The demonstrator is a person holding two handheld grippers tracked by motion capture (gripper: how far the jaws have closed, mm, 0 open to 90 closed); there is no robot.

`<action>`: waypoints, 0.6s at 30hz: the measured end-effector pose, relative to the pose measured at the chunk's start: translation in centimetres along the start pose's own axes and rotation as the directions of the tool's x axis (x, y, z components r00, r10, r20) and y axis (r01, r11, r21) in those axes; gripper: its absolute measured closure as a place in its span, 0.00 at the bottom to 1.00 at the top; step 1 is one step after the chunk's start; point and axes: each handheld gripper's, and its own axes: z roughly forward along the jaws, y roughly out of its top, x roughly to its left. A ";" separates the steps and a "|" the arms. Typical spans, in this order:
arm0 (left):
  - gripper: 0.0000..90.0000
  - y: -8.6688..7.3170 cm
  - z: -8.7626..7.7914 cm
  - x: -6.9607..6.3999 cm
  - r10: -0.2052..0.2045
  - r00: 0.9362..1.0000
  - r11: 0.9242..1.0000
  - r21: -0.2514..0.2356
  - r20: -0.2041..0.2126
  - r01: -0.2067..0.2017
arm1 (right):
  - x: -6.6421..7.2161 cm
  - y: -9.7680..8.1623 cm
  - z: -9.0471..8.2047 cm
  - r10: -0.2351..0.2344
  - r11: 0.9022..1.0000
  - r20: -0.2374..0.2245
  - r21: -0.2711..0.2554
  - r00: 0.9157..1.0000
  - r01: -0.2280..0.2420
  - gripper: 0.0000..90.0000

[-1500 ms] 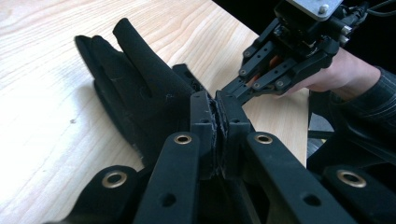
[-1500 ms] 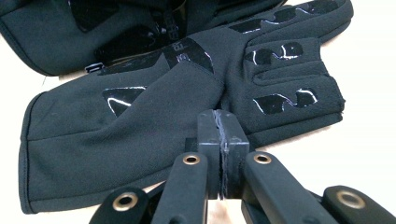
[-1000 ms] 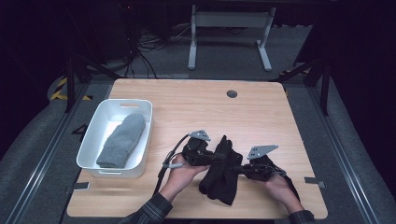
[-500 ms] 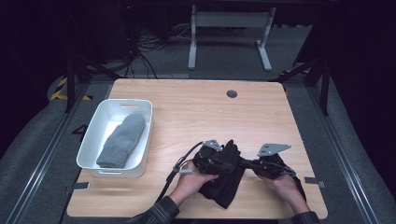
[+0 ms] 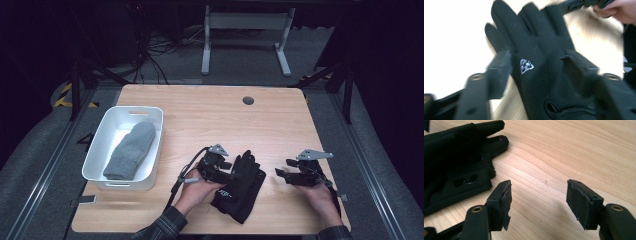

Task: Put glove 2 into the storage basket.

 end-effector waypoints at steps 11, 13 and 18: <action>0.12 -0.1 3.2 -2.2 0.087 0.990 0.993 0.094 -0.107 -0.077 | 0.0 -0.1 0.7 -0.017 0.999 0.015 0.030 1.000 0.017 0.39; 0.14 0.0 3.3 -2.5 0.108 0.989 0.990 0.107 -0.104 -0.096 | 0.0 -0.1 0.8 -0.020 0.999 0.014 0.031 1.000 0.020 0.39; 0.34 0.0 3.2 -2.8 0.126 0.990 0.988 0.102 -0.059 -0.120 | -0.1 -0.2 0.9 -0.024 0.999 0.017 0.035 1.000 0.023 0.37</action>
